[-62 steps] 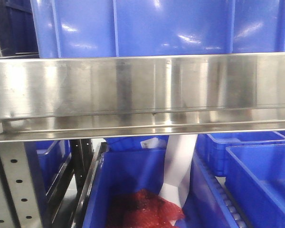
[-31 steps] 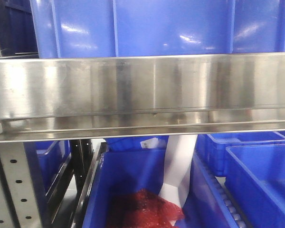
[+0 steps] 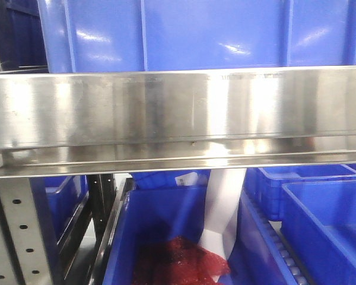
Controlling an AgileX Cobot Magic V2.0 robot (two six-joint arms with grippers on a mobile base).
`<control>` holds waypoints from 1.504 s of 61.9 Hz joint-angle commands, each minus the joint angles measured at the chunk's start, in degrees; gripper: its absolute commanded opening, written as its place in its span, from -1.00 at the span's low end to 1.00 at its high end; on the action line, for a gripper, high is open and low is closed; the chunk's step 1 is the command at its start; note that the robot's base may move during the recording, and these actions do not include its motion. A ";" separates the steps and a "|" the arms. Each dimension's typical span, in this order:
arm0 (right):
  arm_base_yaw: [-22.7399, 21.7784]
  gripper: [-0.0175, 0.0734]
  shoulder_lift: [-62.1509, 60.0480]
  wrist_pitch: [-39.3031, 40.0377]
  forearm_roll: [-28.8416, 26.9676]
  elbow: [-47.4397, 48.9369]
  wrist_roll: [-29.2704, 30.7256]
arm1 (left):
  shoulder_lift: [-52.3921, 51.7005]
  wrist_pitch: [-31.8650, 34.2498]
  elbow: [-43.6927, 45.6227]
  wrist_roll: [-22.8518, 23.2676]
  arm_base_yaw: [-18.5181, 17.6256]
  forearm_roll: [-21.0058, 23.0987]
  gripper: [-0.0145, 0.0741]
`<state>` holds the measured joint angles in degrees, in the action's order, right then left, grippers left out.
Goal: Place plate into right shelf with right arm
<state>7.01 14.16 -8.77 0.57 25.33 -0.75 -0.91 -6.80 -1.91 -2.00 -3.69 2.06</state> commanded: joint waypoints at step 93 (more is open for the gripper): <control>-4.12 -0.49 -15.54 11.65 -2.35 -26.56 -0.90 | -0.37 5.03 -0.46 0.19 -0.49 0.33 -0.78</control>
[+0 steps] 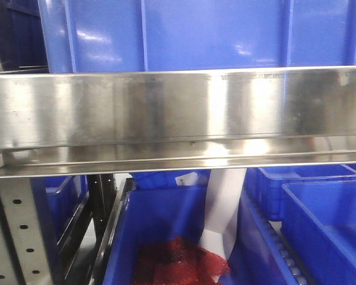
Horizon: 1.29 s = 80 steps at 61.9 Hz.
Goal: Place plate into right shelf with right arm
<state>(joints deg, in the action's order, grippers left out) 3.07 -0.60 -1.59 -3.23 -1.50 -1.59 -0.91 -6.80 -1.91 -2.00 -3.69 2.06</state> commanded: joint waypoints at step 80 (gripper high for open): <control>-0.18 -0.49 -0.78 4.15 2.15 0.28 -0.12 | -0.37 5.03 -0.46 0.19 -0.49 0.33 -0.78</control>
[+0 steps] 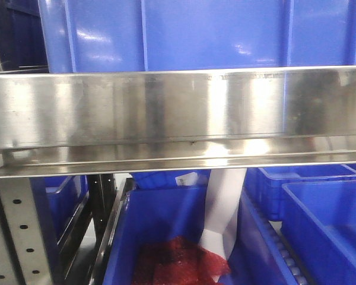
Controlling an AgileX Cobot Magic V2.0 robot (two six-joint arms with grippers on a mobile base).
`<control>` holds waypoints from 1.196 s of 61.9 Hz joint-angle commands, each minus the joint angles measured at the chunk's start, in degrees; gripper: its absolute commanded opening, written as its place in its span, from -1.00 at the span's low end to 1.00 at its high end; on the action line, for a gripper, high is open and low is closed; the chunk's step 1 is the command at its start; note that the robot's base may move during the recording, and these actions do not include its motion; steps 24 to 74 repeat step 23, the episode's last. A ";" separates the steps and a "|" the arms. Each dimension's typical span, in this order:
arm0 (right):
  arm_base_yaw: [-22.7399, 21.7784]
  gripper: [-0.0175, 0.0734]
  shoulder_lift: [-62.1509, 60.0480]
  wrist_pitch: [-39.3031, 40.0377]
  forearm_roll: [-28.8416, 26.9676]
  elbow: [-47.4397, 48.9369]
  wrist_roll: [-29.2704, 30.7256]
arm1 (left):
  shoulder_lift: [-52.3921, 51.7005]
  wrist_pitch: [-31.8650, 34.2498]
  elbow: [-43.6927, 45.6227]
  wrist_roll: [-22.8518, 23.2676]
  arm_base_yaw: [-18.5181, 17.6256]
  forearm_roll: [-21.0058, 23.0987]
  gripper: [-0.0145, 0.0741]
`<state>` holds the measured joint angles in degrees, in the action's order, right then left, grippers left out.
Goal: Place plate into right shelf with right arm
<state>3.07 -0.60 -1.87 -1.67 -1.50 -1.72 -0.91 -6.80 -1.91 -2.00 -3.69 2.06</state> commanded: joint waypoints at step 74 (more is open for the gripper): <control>-0.18 -0.49 -0.78 4.42 0.59 0.28 0.01 | -0.37 5.03 -0.46 0.19 -0.49 0.33 -0.78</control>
